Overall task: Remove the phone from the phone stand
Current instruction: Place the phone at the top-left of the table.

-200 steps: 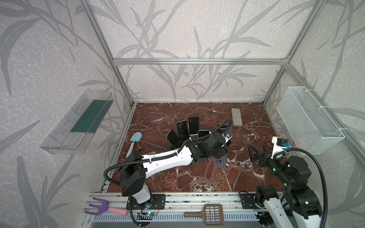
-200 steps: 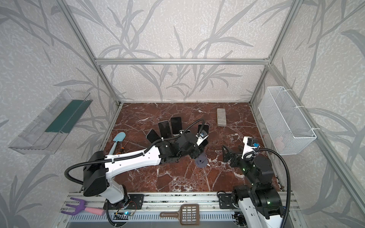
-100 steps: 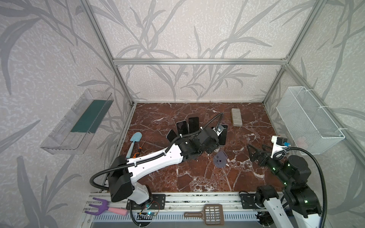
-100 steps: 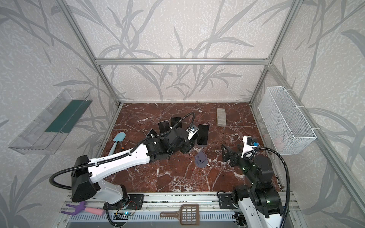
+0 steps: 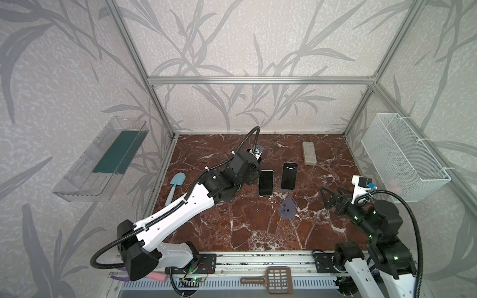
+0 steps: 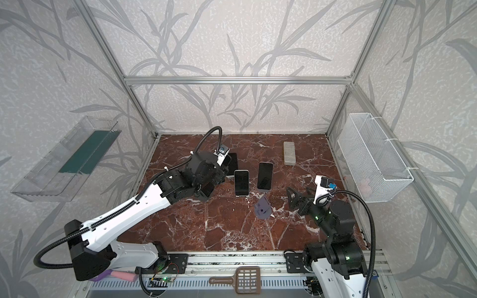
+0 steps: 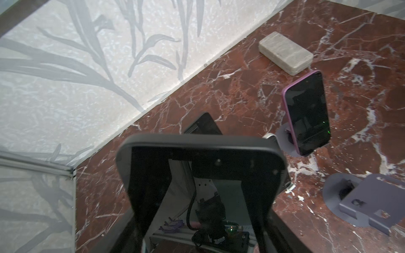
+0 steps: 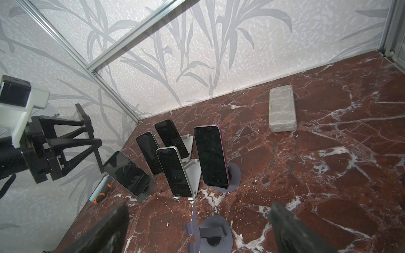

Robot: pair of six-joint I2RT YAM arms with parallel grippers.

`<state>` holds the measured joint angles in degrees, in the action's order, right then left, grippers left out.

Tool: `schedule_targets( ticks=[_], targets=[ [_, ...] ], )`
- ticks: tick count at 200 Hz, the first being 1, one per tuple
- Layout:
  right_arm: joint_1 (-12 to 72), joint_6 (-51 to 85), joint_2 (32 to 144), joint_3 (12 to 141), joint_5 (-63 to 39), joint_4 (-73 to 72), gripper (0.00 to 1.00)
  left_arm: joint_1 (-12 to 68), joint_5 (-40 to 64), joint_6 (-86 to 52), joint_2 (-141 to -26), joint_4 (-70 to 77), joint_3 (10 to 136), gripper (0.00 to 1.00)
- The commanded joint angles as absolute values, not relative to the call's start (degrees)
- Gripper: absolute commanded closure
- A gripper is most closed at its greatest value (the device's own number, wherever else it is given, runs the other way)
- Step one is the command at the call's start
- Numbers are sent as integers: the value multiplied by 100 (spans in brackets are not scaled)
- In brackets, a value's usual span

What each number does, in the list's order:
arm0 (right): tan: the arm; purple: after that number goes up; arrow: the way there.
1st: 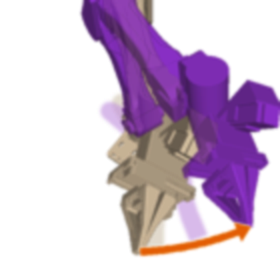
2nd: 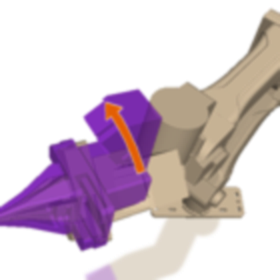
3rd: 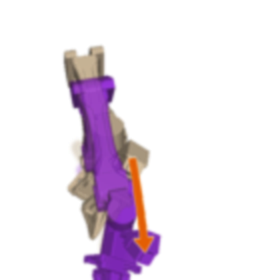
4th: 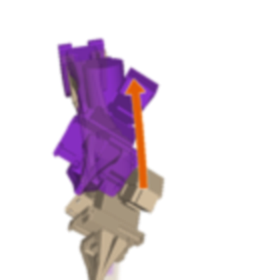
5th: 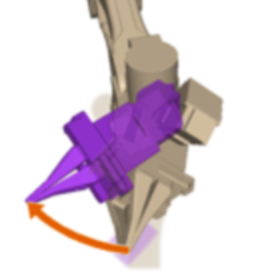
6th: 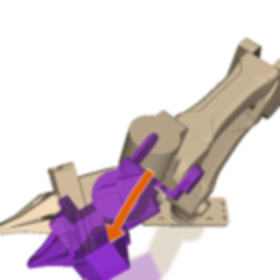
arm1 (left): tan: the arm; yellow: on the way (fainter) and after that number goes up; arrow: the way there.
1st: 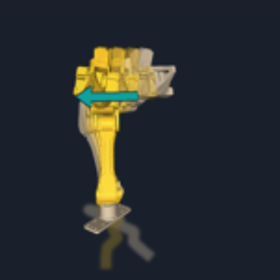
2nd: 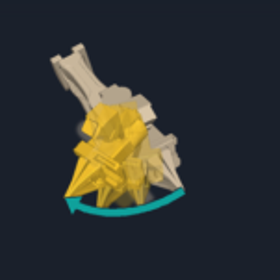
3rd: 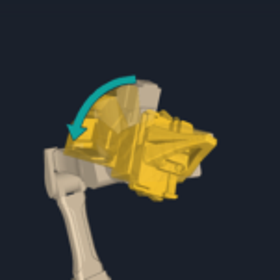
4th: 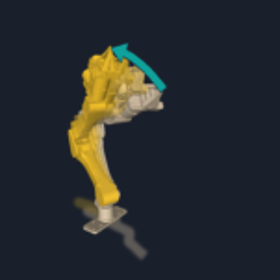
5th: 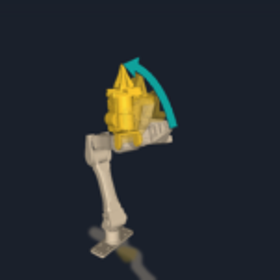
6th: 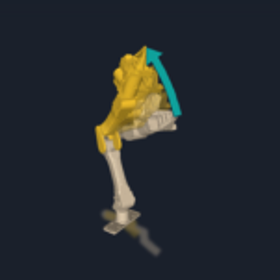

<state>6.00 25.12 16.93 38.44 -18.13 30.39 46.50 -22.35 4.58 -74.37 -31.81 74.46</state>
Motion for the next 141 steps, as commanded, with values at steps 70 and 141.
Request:
schedule_targets(
  ticks=[70, 141],
  targets=[
    [609, 2606, 1905, 3785, -2017, 2571, 1, 3050, -2006, 543, -7180, -3794, 7981, 40],
    [610, 2707, 1940, 3571, -2155, 2327, 1, 1894, -1330, 627, -7644, -3620, 8137, 40]
  ],
)
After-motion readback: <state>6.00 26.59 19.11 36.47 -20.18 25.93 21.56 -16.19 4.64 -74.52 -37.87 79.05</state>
